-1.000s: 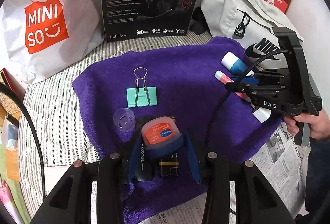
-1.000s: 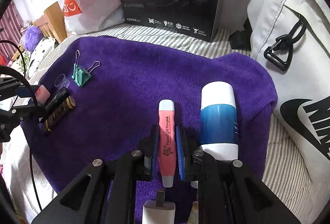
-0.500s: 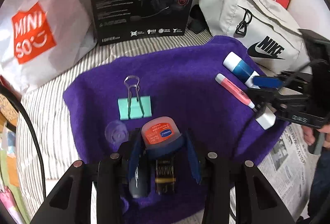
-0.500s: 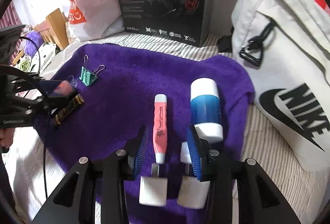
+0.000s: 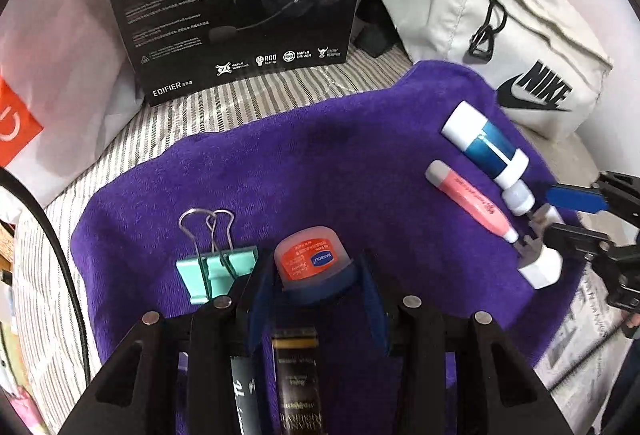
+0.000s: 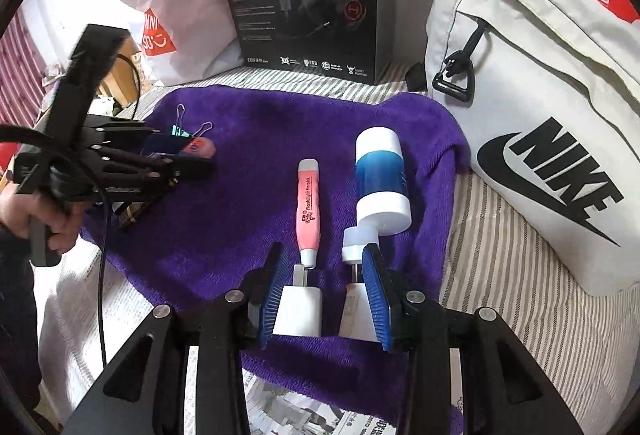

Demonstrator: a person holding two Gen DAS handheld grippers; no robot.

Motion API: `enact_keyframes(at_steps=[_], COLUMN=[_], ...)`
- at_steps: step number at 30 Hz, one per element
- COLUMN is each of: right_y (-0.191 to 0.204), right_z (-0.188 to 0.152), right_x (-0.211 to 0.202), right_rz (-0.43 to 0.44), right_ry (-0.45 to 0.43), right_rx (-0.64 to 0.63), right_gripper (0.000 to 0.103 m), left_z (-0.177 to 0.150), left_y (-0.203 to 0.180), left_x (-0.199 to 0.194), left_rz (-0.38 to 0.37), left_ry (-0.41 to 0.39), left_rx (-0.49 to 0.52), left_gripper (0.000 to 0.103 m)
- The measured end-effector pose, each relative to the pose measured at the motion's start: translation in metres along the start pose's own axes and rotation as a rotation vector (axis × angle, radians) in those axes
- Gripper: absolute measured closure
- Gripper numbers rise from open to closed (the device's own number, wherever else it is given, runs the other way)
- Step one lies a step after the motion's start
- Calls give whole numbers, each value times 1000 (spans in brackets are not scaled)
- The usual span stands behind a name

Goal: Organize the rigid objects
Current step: 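Carry the highlighter and Vaseline tin onto the purple towel and release both, then withdraw both open tools back from the towel over the newspaper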

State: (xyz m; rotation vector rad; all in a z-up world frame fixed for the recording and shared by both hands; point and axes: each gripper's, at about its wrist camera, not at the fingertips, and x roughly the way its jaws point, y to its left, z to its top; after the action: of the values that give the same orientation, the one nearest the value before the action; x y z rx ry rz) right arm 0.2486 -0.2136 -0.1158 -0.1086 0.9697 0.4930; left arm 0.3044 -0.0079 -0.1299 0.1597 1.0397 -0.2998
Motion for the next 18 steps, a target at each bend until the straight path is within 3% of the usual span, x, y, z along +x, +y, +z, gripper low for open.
enact_keyframes(at_steps=[7, 18], right_y=[3, 1], right_z=[-3, -19], right_x=[-3, -25], right_rz=[3, -19], right_ry=[5, 2], right_rx=[-2, 27], right_gripper=[64, 63], left_z=[0, -15], left_y=[-7, -17], left_x=[4, -9], left_rz=[40, 23], left_ry=[2, 27], left_rx=[43, 53], left_gripper=[63, 55])
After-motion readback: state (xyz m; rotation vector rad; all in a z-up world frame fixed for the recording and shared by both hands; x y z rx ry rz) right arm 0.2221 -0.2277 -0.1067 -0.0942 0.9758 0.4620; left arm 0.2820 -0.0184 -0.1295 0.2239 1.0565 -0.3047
